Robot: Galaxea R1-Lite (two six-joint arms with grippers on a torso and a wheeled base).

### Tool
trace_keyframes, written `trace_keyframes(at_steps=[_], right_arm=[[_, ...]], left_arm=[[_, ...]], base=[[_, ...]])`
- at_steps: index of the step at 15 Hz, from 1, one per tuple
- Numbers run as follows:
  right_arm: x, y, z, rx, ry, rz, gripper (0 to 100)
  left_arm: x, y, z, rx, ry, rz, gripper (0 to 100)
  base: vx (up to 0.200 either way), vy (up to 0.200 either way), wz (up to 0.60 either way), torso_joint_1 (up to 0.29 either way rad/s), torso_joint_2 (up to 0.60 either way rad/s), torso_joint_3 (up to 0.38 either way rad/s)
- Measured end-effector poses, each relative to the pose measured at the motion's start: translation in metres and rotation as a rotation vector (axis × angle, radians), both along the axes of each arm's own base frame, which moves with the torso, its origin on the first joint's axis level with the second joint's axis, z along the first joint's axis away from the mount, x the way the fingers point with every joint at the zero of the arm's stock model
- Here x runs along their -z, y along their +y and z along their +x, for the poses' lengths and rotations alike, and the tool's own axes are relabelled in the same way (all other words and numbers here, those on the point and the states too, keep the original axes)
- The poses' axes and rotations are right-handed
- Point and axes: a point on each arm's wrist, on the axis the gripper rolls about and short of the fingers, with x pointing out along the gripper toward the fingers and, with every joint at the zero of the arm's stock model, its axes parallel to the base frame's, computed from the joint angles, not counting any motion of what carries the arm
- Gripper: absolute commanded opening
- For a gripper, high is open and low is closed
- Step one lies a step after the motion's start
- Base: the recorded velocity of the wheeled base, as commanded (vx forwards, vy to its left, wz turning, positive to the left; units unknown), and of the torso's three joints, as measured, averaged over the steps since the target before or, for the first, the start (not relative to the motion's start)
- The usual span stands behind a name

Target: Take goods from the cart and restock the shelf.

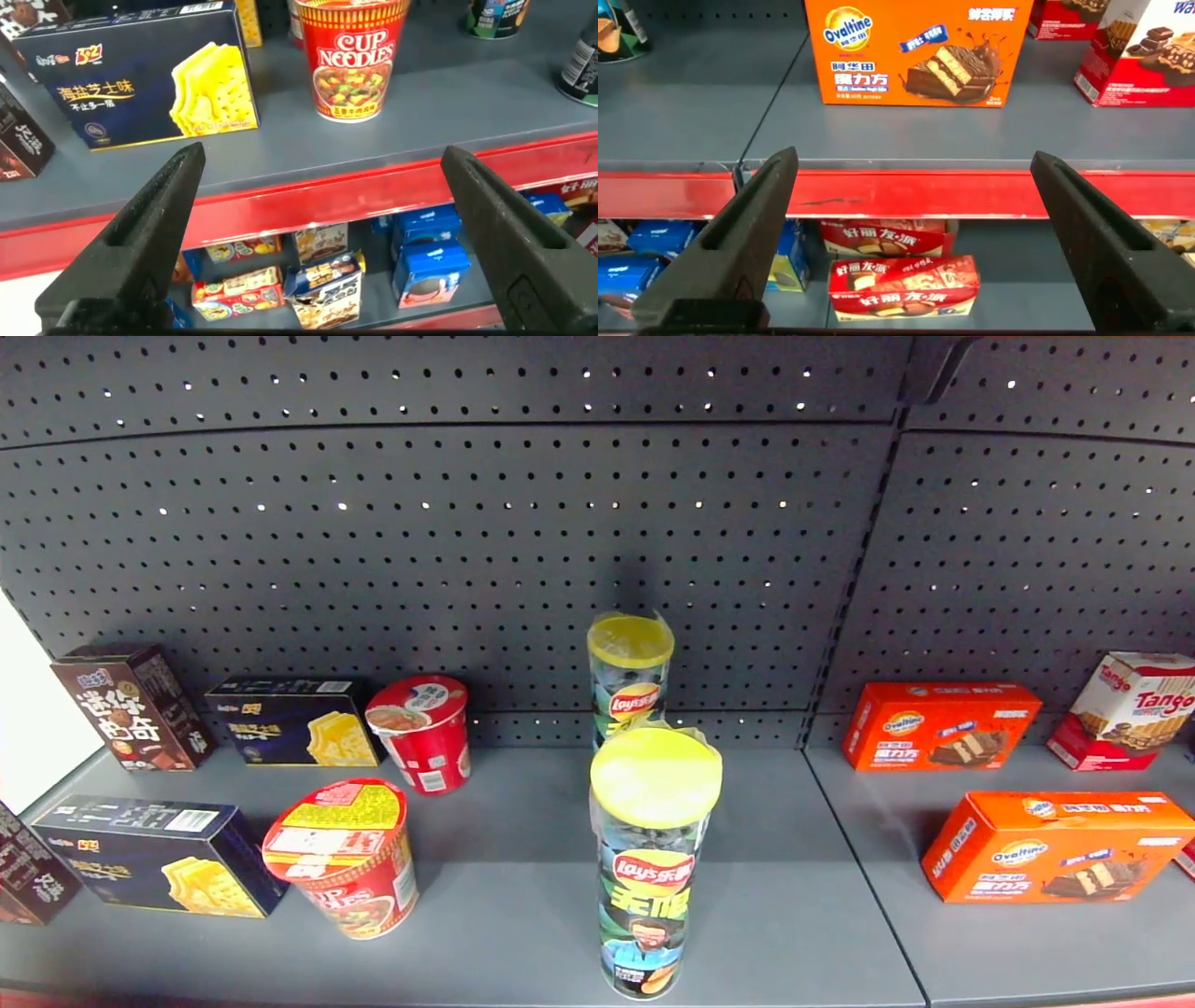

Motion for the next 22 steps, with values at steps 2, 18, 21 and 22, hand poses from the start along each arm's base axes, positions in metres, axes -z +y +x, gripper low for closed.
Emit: trace_keyframes(at_steps=[2,18,21,22], right_arm=[[0.0,0.0,0.0,0.001,0.0,0.0,100],[0.0,0.0,0.0,0.0,0.0,-0.003,100],[0.0,0.0,0.0,0.0,0.0,-0.002,100],[0.0,0.0,0.0,0.0,0.0,-0.002,100]], left_arm=[[0.0002,0.0,0.0,0.001,0.003,-0.004,100],[0.0035,0.0016,0.0001,-0.071,0.03,0.047,100],[0.0062,0.003,-0.0001,-0.13,0.057,0.059,100],[0.0064,0.0018,-0.0002,-0.057,0.057,0.059,100]], base=[[0.0,0.0,0.0,0.0,0.0,0.0],[0.0,0.0,0.0,0.0,0.0,0.0],[0.0,0.0,0.0,0.0,0.0,0.0],[0.0,0.0,0.0,0.0,0.0,0.0]])
